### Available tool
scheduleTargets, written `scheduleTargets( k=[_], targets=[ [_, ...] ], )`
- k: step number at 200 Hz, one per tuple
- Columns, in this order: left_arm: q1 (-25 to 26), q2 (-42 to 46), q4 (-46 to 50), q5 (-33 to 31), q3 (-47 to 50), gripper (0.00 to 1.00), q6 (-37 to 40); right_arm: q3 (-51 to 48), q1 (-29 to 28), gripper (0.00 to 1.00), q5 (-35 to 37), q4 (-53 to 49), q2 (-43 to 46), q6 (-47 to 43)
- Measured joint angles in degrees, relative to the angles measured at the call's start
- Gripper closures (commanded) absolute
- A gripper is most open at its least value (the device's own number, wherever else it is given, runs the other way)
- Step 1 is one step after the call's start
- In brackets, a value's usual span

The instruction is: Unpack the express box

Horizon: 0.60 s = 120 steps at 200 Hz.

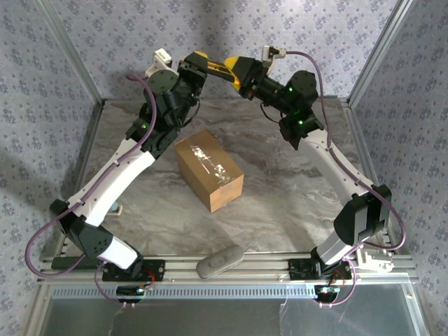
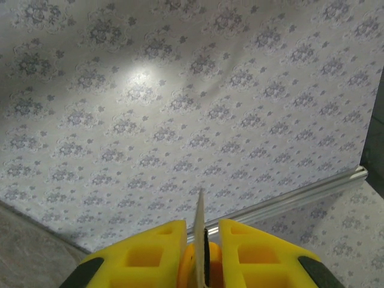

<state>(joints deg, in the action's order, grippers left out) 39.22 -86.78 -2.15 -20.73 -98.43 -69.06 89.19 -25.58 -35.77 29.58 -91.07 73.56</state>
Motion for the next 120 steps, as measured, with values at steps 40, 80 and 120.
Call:
scheduleTargets(
  k=[40, 80, 120],
  targets=[
    [0.9, -1.1, -2.4, -1.9, 0.0, 1.0, -0.1, 0.2, -0.2, 0.47, 0.0, 0.0, -0.6, 0.7],
    [2.1, -1.8, -3.3, -4.1, 0.0, 1.0, 0.0, 0.3, -0.2, 0.52, 0.2, -0.9, -1.0, 0.8],
    [2.9, -1.8, -3.7, -5.7, 0.0, 1.0, -0.1, 0.3, -0.1, 0.59, 0.7, -0.9, -1.0, 0.8]
  ],
)
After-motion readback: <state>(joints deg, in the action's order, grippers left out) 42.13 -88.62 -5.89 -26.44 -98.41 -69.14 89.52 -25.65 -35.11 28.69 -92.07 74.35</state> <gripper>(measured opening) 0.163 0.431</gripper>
